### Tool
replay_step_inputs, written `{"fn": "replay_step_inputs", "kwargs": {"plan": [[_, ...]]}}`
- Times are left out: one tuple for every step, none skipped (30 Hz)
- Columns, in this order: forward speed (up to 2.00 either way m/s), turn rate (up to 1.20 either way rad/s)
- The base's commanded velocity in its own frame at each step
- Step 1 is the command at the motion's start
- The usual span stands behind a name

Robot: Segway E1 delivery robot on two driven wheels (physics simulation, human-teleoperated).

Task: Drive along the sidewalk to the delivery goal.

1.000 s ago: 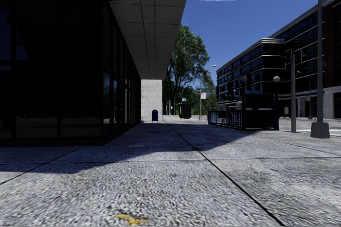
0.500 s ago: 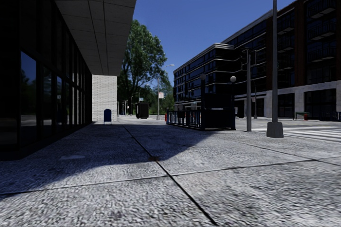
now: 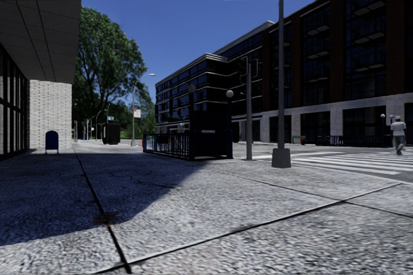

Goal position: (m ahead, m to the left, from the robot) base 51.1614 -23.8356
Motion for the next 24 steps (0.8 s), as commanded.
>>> {"fn": "replay_step_inputs", "kwargs": {"plan": [[1.76,-0.48],[1.76,-0.48],[1.76,-0.48],[1.76,-0.48],[1.76,-0.48],[1.76,-0.48],[1.76,-0.48],[1.71,-0.48],[1.71,-0.48],[1.67,-0.48],[1.66,-0.48],[1.66,-0.48],[1.66,-0.48],[1.66,-0.48],[1.66,-0.48],[1.66,-0.48],[1.66,-0.48],[1.66,-0.48],[1.66,-0.48],[1.66,-0.48],[1.65,-0.48],[1.65,-0.48],[1.65,-0.48],[1.65,-0.48]]}}
